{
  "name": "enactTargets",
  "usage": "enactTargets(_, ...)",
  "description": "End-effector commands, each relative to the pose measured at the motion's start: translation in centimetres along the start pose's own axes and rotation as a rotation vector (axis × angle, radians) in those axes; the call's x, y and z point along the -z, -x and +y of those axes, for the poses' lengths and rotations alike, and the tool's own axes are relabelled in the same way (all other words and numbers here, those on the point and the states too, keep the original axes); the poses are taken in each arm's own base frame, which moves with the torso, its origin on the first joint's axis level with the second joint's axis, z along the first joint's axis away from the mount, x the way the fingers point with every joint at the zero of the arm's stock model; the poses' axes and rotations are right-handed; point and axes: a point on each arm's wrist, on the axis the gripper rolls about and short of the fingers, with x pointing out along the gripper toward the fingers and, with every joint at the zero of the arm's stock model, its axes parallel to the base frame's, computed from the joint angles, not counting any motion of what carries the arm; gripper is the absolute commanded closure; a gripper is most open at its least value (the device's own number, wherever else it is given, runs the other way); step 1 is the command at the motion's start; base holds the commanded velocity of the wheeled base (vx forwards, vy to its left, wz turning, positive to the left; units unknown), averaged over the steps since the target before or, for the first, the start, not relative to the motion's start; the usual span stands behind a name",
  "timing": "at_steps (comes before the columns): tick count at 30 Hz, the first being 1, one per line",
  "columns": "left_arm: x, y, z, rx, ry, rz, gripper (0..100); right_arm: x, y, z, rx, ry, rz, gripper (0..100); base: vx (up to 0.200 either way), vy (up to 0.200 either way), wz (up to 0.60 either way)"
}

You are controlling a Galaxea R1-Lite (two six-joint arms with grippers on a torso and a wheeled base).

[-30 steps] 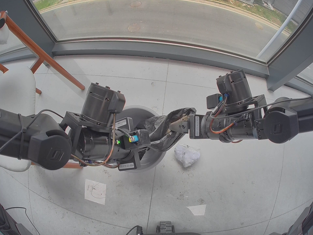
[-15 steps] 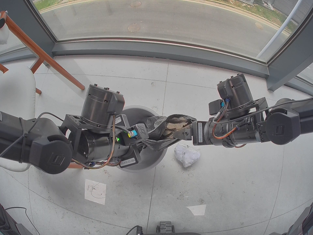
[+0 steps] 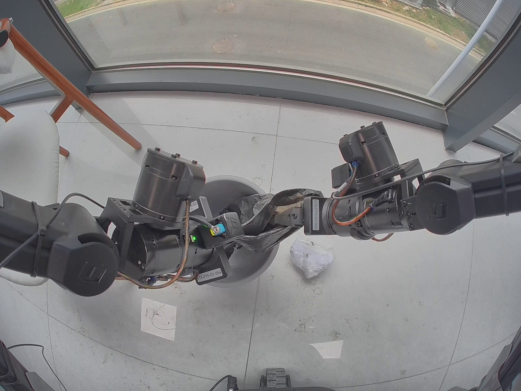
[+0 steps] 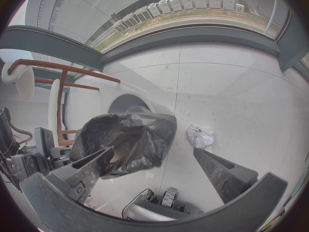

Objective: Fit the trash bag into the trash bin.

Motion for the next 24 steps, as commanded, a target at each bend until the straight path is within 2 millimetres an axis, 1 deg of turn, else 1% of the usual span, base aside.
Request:
enactTargets(1, 0.0, 0.1, 0.1, -0.002, 0.001, 0.0, 100, 0.0, -0.6, 0.1, 0.003, 0.002, 0.004, 0, 0.0, 0.0, 0.0)
enactTargets(2, 0.2, 0.0, -0.1, 0.001, 0.004, 0.006, 100, 0.0, -0.6, 0.1, 0.008, 0.004, 0.002, 0, 0.0, 0.0, 0.0)
enactTargets(3, 0.2, 0.0, -0.1, 0.001, 0.004, 0.006, 100, 0.0, -0.6, 0.1, 0.008, 0.004, 0.002, 100, 0.0, 0.0, 0.0)
enactTargets(8, 0.8, -0.2, -0.6, -0.025, 0.071, 0.044, 100, -0.4, -0.5, 0.5, -0.003, 0.006, -0.027, 100, 0.0, 0.0, 0.0)
enactTargets(10, 1.0, -0.4, -0.5, -0.038, 0.082, 0.044, 100, -0.7, -0.3, 1.6, -0.025, 0.017, -0.048, 100, 0.0, 0.0, 0.0)
enactTargets(12, 1.3, -0.5, -0.2, -0.045, 0.09, 0.053, 100, -1.2, -0.2, 1.9, -0.034, 0.021, -0.064, 100, 0.0, 0.0, 0.0)
enactTargets(16, 1.5, -0.6, -0.1, -0.042, 0.093, 0.06, 100, -1.0, -1.0, 2.0, -0.032, 0.025, -0.055, 100, 0.0, 0.0, 0.0)
enactTargets(19, 1.7, -0.7, -0.4, -0.031, 0.091, 0.068, 100, -0.4, -1.6, 1.7, -0.019, 0.03, -0.029, 100, 0.0, 0.0, 0.0)
enactTargets(21, 2.1, -1.7, -1.0, -0.006, 0.087, 0.092, 100, -0.2, -2.4, 1.2, -0.003, 0.028, -0.016, 100, 0.0, 0.0, 0.0)
enactTargets(24, 2.4, -2.6, -1.5, 0.012, 0.106, 0.109, 100, -0.3, -2.6, 0.8, 0.001, 0.018, -0.014, 100, 0.0, 0.0, 0.0)
